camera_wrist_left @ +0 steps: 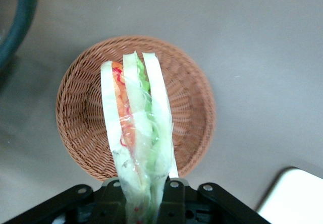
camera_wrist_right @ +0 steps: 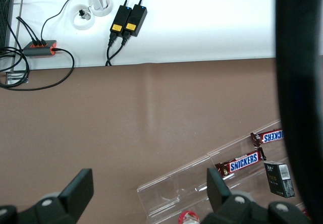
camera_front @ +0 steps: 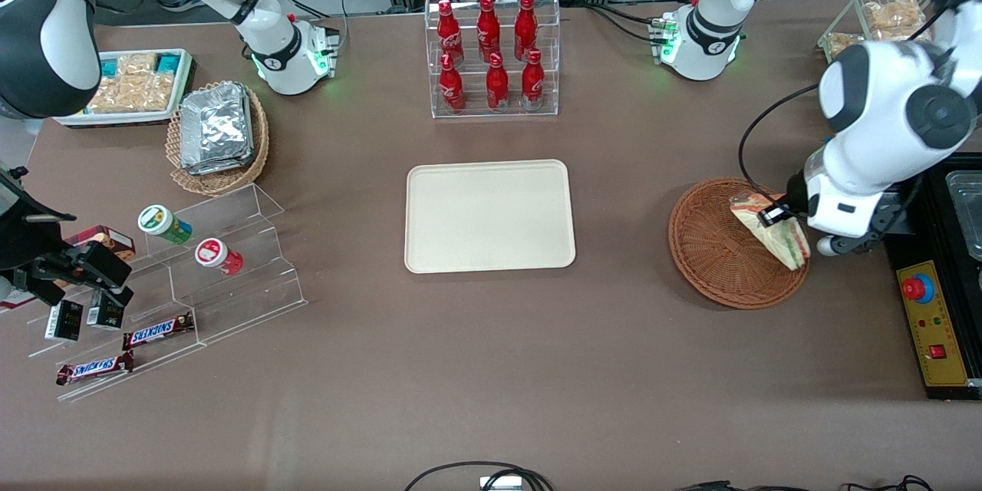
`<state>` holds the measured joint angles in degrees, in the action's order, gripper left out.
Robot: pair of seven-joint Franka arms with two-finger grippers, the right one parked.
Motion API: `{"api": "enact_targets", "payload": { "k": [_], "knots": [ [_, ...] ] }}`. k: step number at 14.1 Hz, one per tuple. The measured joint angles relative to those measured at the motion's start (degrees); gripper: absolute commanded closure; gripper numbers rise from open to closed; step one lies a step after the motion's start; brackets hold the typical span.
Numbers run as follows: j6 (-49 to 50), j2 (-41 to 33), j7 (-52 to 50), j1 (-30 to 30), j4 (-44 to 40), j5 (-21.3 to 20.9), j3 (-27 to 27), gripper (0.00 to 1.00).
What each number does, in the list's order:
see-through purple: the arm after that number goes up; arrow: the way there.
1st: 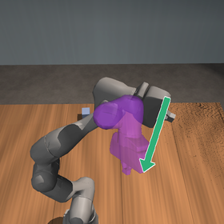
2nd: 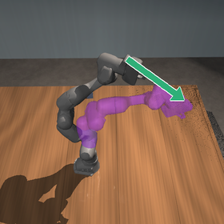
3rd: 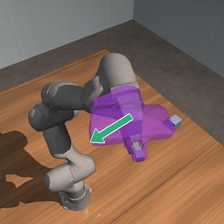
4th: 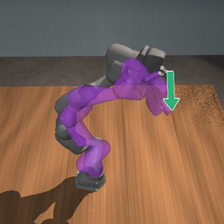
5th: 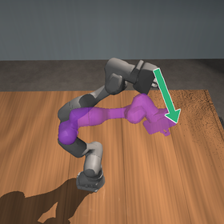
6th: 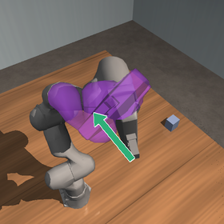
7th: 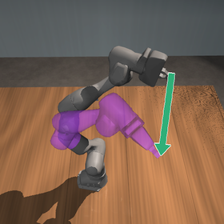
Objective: Place sandwich from basket to tray
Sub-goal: 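Lift the sandwich and carry it with the left gripper over the tray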
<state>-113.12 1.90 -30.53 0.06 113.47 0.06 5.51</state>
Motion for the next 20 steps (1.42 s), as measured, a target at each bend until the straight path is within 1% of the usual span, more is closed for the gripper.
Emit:
{"api": "enact_targets", "payload": {
  "k": [2,4,6,8,11,14,17,20],
  "knots": [
    [4.2,0.1,1.5,0.3,-4.3,0.0,1.9,1.0],
    [5.4,0.3,5.5,0.5,-5.7,0.0,4.8,1.0],
    [5.4,0.8,8.2,0.6,-5.9,-0.4,9.1,1.0],
    [4.7,1.7,11.2,0.7,-5.9,-1.6,13.8,1.0],
    [4.5,4.3,12.1,2.0,-6.0,-4.2,20.8,1.0],
    [4.0,7.8,12.1,6.7,-6.0,-5.1,22.3,1.0],
    [0.1,12.0,10.4,10.3,-6.0,-5.2,22.3,1.0],
    [-4.8,16.1,6.3,13.7,-6.0,-5.4,22.4,1.0]
  ]
}}
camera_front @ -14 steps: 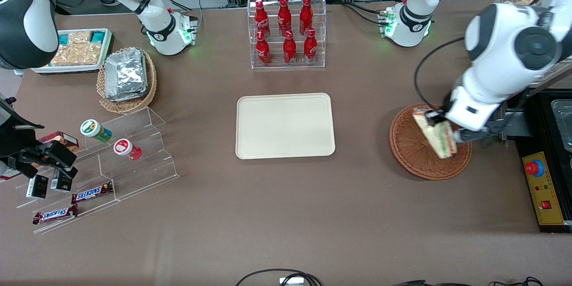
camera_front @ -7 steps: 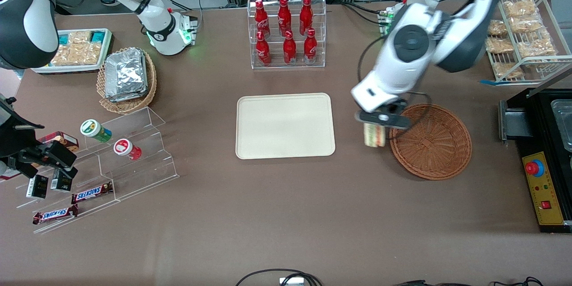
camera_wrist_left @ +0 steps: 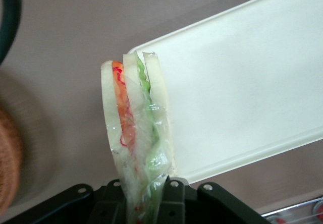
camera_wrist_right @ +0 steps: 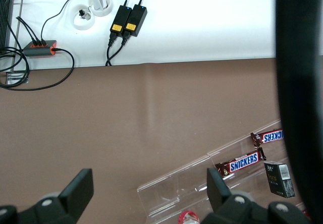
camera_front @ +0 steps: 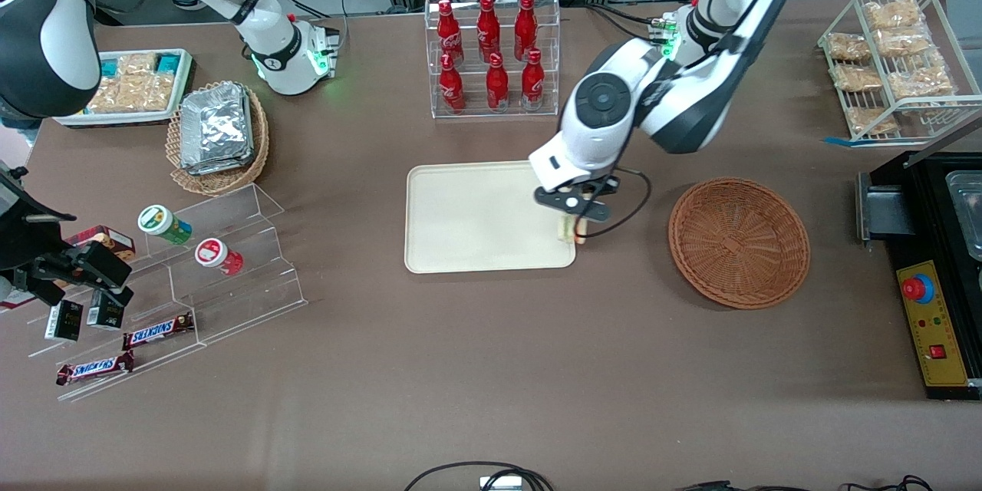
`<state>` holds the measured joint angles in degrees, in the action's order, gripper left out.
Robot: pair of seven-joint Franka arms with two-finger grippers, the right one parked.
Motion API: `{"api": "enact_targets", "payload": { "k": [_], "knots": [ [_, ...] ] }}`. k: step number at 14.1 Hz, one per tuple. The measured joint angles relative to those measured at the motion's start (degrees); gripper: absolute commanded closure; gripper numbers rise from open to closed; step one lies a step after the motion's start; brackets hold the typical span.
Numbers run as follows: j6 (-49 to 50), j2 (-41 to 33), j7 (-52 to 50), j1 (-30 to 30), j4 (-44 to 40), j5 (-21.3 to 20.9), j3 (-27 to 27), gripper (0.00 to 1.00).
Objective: Place sandwich from basket to tray
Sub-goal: 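Lift the sandwich and carry it with the left gripper over the tray, then lower the sandwich onto the tray and open the left gripper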
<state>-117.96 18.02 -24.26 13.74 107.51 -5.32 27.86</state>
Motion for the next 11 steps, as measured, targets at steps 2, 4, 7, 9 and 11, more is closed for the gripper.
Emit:
{"api": "enact_targets", "payload": {
  "k": [2,4,7,9,11],
  "knots": [
    [-3.1,2.5,-3.0,1.9,0.0,-0.1,0.0,1.0],
    [-4.5,4.4,-4.9,3.3,0.0,-0.2,0.0,1.0],
    [-4.7,5.7,-7.0,3.8,-0.1,-1.8,0.0,1.0],
    [-4.7,6.2,-8.7,3.8,-0.1,-3.3,0.0,1.0],
    [-5.8,6.8,-10.2,4.2,-0.1,-3.6,0.0,1.0]
  ]
}}
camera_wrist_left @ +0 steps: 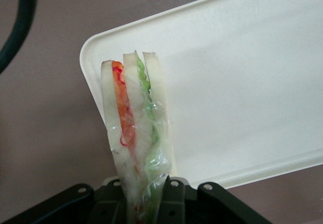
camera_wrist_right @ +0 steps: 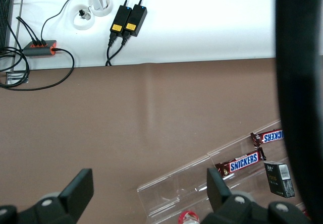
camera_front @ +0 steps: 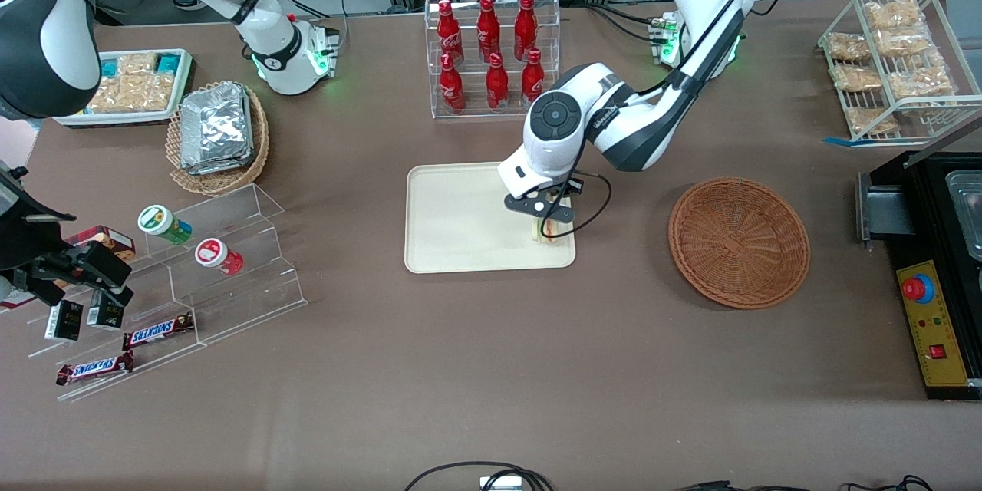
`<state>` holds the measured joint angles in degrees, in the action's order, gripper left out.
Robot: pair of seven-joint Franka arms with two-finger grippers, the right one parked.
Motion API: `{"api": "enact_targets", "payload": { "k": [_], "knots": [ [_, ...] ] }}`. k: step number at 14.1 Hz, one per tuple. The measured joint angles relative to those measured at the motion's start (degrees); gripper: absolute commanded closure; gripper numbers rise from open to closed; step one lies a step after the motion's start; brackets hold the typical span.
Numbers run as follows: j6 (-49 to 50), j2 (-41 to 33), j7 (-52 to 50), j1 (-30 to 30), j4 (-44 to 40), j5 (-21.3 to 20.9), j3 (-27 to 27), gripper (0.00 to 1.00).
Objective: Place sandwich from basket to tray
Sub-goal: 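Lower the sandwich onto the tray and open the left gripper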
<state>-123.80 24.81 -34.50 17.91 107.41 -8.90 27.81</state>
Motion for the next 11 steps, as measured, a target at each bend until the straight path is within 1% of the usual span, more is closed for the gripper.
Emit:
{"api": "enact_targets", "payload": {
  "k": [5,9,10,11],
  "knots": [
    [-5.1,3.2,-3.0,2.2,0.0,-0.2,0.0,1.0],
    [-5.9,5.4,-4.9,3.2,0.0,-1.7,0.0,0.99],
    [-5.9,5.9,-5.3,3.5,0.0,-1.8,0.0,0.96],
    [-5.9,6.3,-5.5,3.8,0.0,-2.0,0.0,0.9]
  ]
}}
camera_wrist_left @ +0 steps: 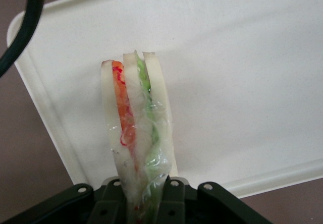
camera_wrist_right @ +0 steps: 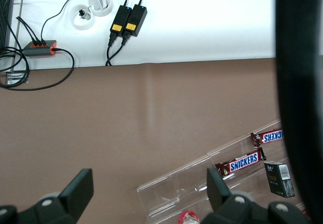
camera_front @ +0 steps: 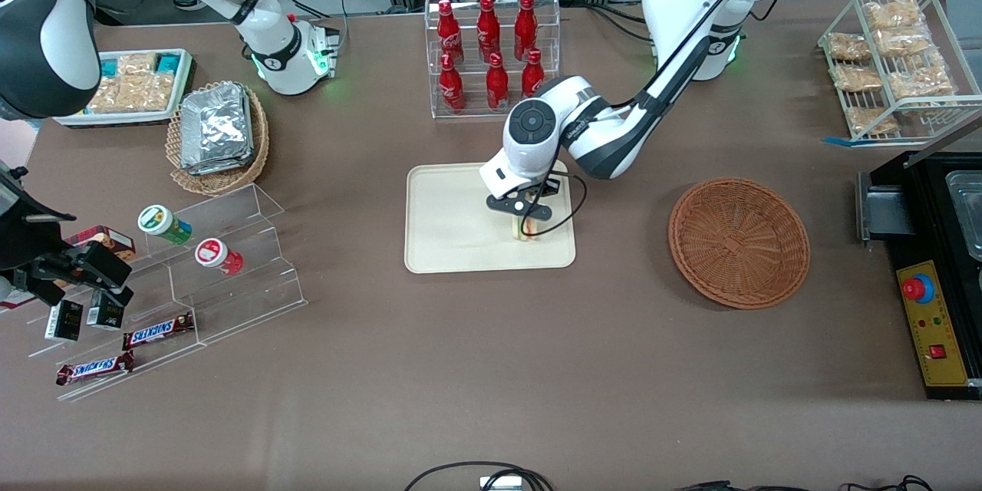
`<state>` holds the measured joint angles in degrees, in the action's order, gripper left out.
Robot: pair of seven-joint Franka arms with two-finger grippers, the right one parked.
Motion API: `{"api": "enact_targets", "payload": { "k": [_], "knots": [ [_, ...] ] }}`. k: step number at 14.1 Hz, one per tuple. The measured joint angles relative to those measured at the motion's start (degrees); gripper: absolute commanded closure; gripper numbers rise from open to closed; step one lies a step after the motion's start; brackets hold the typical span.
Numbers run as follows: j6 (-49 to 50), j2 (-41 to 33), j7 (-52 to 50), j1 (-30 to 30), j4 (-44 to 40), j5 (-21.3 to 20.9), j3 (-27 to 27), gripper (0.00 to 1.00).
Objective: Place sandwich from basket to tray
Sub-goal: 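Lower the sandwich onto the tray and open the left gripper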
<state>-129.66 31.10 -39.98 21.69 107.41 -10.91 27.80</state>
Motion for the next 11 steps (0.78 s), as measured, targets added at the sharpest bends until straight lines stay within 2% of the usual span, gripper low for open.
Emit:
{"api": "enact_targets", "payload": {
  "k": [3,5,6,11],
  "knots": [
    [0.0,1.0,-1.2,0.4,0.1,-0.6,0.0,0.73],
    [0.0,1.8,-2.1,0.9,0.2,-1.2,0.0,0.19],
    [0.0,2.0,-2.7,1.0,0.2,-1.6,0.0,0.02],
    [0.0,2.4,-4.0,1.1,0.1,-3.0,-0.3,0.01]
  ]
}}
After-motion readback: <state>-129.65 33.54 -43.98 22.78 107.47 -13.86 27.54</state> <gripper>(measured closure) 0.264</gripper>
